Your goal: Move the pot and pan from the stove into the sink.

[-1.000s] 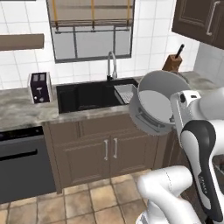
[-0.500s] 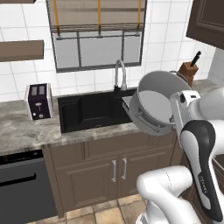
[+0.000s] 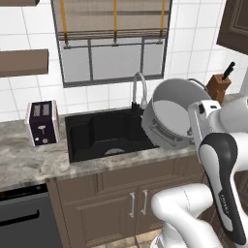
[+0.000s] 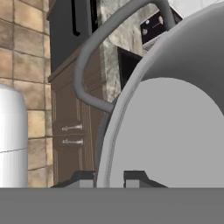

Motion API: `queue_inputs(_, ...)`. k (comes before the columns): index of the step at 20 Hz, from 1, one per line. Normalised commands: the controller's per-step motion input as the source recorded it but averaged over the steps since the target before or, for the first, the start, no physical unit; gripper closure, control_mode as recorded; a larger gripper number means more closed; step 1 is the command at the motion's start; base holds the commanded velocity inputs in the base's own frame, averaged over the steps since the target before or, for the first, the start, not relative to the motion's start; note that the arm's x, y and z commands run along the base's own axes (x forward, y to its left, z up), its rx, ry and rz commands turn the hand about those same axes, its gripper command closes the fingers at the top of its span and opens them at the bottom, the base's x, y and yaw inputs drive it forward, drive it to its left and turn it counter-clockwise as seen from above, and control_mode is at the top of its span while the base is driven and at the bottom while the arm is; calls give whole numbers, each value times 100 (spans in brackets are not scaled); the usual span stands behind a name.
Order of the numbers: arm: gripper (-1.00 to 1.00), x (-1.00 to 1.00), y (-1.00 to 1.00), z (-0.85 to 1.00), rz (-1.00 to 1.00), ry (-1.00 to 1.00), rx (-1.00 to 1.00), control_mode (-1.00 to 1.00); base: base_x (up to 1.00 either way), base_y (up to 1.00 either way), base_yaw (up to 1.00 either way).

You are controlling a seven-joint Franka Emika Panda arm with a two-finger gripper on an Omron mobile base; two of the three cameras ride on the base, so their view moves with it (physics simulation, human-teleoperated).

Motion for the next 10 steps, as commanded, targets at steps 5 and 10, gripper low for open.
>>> queue_inputs(5, 100, 0, 0, 0, 0, 0, 0, 100, 1, 38, -2)
queue_inputs(10, 100, 0, 0, 0, 0, 0, 0, 100, 0, 47, -3)
